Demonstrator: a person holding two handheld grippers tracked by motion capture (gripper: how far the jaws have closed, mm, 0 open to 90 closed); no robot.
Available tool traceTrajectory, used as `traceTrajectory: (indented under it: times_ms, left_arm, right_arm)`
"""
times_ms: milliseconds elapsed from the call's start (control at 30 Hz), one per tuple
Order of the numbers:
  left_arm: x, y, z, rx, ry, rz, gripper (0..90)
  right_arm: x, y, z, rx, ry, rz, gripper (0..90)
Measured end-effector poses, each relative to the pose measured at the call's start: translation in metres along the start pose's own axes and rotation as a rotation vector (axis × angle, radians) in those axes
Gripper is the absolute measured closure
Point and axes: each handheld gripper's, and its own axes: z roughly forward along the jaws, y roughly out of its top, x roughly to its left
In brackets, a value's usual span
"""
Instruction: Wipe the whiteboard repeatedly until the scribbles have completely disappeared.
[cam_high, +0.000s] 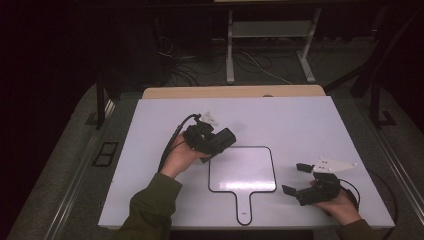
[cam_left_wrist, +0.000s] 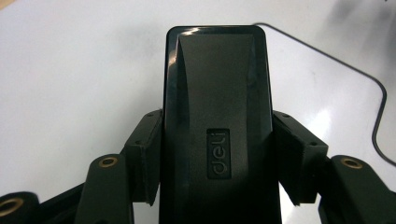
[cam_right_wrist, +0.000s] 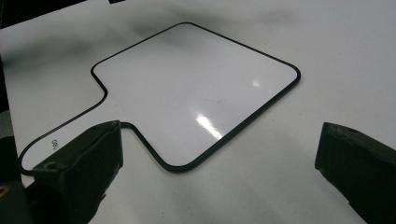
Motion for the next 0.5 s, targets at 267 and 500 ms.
traceTrajectory:
  times_ms: [267,500]
  left_arm:
    - [0.006,0.018,0.007,0.004,0.01,0.014,39.3]
    - [0.012,0.029,0.013,0.007,0.015,0.014,39.3]
  right_arm:
    - [0.0,0.0,-0.001,-0.007,0.001,0.003,0.0]
    - [0.0,0.0,-0.001,-0.008,0.002,0.006,0.0]
